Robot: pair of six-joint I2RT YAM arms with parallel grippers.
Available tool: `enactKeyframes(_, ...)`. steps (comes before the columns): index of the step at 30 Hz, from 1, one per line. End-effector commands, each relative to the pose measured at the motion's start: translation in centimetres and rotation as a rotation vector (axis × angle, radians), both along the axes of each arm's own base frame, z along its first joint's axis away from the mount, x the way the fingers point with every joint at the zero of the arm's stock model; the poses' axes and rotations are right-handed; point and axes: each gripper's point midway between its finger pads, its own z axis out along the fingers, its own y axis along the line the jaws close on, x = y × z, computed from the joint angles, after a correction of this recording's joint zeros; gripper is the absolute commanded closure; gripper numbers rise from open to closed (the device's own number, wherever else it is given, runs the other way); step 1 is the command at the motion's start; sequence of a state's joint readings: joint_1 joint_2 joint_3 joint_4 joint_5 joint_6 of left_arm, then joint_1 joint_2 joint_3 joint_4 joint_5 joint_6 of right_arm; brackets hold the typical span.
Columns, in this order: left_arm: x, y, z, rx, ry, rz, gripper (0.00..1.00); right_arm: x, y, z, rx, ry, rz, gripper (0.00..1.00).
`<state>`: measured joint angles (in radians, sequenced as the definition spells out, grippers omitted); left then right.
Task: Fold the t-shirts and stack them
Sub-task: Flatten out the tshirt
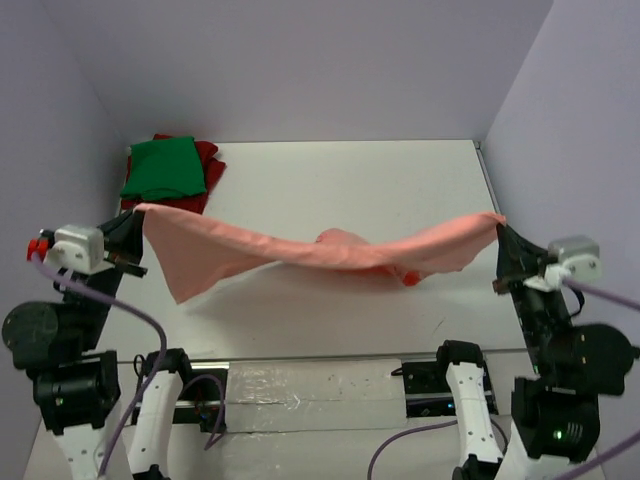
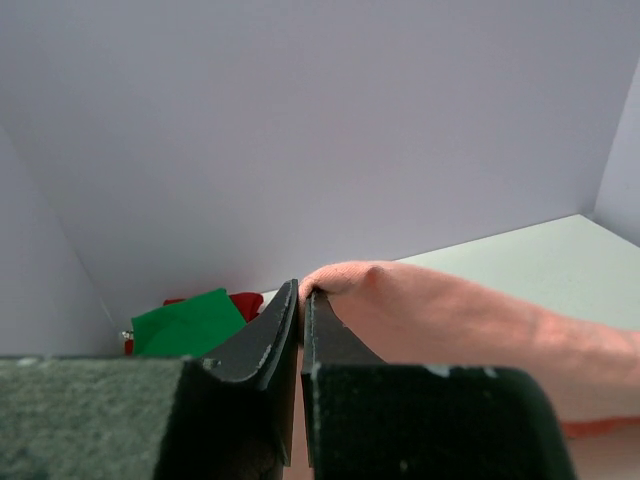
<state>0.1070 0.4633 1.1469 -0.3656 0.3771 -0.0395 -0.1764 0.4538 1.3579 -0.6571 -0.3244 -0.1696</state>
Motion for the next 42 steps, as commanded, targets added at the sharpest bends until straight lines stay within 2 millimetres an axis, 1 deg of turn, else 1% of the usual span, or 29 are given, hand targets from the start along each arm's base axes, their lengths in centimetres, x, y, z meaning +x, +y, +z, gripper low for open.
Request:
enactKeyframes(1, -4.5, -0.6, 1.0, 0.011, -0.009, -0.002, 1.00, -4.9, 0.6, 0.3, -0.008, -0.043, -0.015, 1.00)
enactKeyframes(2, -6.4, -0.7, 2.7, 0.016, -0.062, 0.003, 1.00, -7.0, 1.0, 1.5, -0.015, -0.096, -0.012, 1.00)
enactKeyframes(4, -8.6, -0.7, 3.7, 0.002, -0.091, 0.018, 1.00, -8.9, 1.0, 2.1, 0.001, -0.131, -0.027, 1.00)
enactKeyframes(5, -10.4, -0.9, 5.2, 0.006, -0.140, 0.017, 1.00, -10.5, 1.0, 3.1, -0.001, -0.185, -0.041, 1.00)
enactKeyframes(7, -11.9, -1.0, 6.6, -0.007, -0.186, 0.016, 1.00, -11.8, 1.3, 4.3, 0.004, -0.231, -0.036, 1.00)
enactKeyframes(9, -12.8, -1.2, 8.4, -0.021, -0.225, 0.010, 1.00, -11.5, 1.2, 5.6, 0.031, -0.229, -0.033, 1.00)
enactKeyframes(12, -11.6, -1.1, 10.2, -0.040, -0.250, -0.001, 1.00, -8.2, 0.4, 7.2, 0.072, -0.213, -0.047, 1.00)
enactKeyframes(14, -9.1, -0.9, 10.7, -0.054, -0.261, -0.009, 1.00, -4.1, -0.3, 6.7, 0.096, -0.157, -0.048, 1.00)
enactKeyframes(15, -7.9, -0.8, 10.6, -0.062, -0.255, -0.011, 1.00, -2.8, -0.6, 7.5, 0.115, -0.178, -0.047, 1.00)
enactKeyframes(16, -6.6, -0.7, 10.3, -0.067, -0.245, -0.014, 1.00, 0.5, -1.1, 6.5, 0.125, -0.117, -0.050, 1.00)
enactKeyframes(18, -2.4, -0.3, 9.2, -0.081, -0.213, -0.023, 1.00, 3.6, -1.7, 6.7, 0.139, -0.108, -0.054, 1.00)
enactKeyframes(19, 0.0, -0.1, 7.5, -0.086, -0.167, -0.024, 1.00, 6.9, -2.2, 5.2, 0.140, -0.039, -0.053, 1.00)
enactKeyframes(20, 2.5, 0.2, 6.5, -0.101, -0.129, -0.031, 1.00, 8.3, -2.6, 5.4, 0.139, -0.050, -0.060, 1.00)
enactKeyframes(21, 3.8, 0.1, 6.5, -0.098, -0.145, -0.045, 1.00, 10.2, -3.4, 4.3, 0.144, -0.024, -0.088, 1.00)
enactKeyframes(22, 5.8, 0.5, 4.8, -0.119, -0.104, -0.044, 1.00, 13.0, -4.1, 2.8, 0.151, 0.027, -0.109, 1.00)
enactKeyframes(24, 9.2, 0.2, 3.6, -0.119, -0.087, -0.089, 1.00, 15.9, -5.2, 1.9, 0.136, 0.036, -0.142, 1.00)
enactKeyframes(25, 10.7, 0.3, 2.3, -0.137, -0.056, -0.095, 1.00, 18.7, -6.1, -0.5, 0.142, 0.103, -0.171, 1.00)
enactKeyframes(27, 14.1, 0.6, -0.1, -0.153, 0.004, -0.092, 1.00, 21.2, -6.9, -1.8, 0.129, 0.117, -0.195, 1.00)
enactKeyframes(28, 15.2, -0.1, -1.1, -0.151, 0.000, -0.103, 1.00, 23.4, -7.3, -4.3, 0.131, 0.176, -0.205, 1.00)
enactKeyframes(29, 16.9, 0.1, -2.6, -0.125, 0.016, -0.071, 1.00, 24.4, -7.7, -4.7, 0.131, 0.173, -0.217, 1.00)
enactKeyframes(30, 17.7, -0.3, -3.6, -0.110, 0.020, -0.061, 1.00, 25.3, -7.7, -5.5, 0.133, 0.191, -0.216, 1.00)
enactKeyframes(31, 18.2, -2.2, -5.0, -0.090, 0.026, -0.097, 1.00, 26.9, -7.6, -7.3, 0.134, 0.234, -0.212, 1.00)
enactKeyframes(33, 20.1, -2.6, -7.5, -0.060, 0.055, -0.071, 1.00, 28.4, -7.5, -8.3, 0.126, 0.248, -0.220, 1.00)
enactKeyframes(34, 21.1, -3.3, -9.1, -0.054, 0.080, -0.085, 1.00, 29.6, -7.4, -9.7, 0.125, 0.278, -0.220, 1.00)
enactKeyframes(36, 22.1, -3.8, -10.7, -0.045, 0.100, -0.085, 1.00, 30.7, -6.4, -10.3, 0.121, 0.285, -0.209, 1.00)
enactKeyframes(37, 22.9, -4.4, -12.3, -0.038, 0.134, -0.095, 1.00, 31.5, -6.1, -11.3, 0.116, 0.305, -0.207, 1.00)
enactKeyframes(39, 23.6, -4.7, -13.3, -0.029, 0.138, -0.090, 1.00, 32.5, -4.7, -11.9, 0.091, 0.312, -0.189, 1.00)
enactKeyframes(41, 24.2, -5.2, -14.9, -0.019, 0.157, -0.095, 1.00, 33.6, -4.1, -13.6, 0.072, 0.346, -0.196, 1.00)
enactKeyframes(42, 24.3, -5.3, -15.8, -0.021, 0.169, -0.088, 1.00, 34.1, -2.8, -14.6, 0.063, 0.368, -0.179, 1.00)
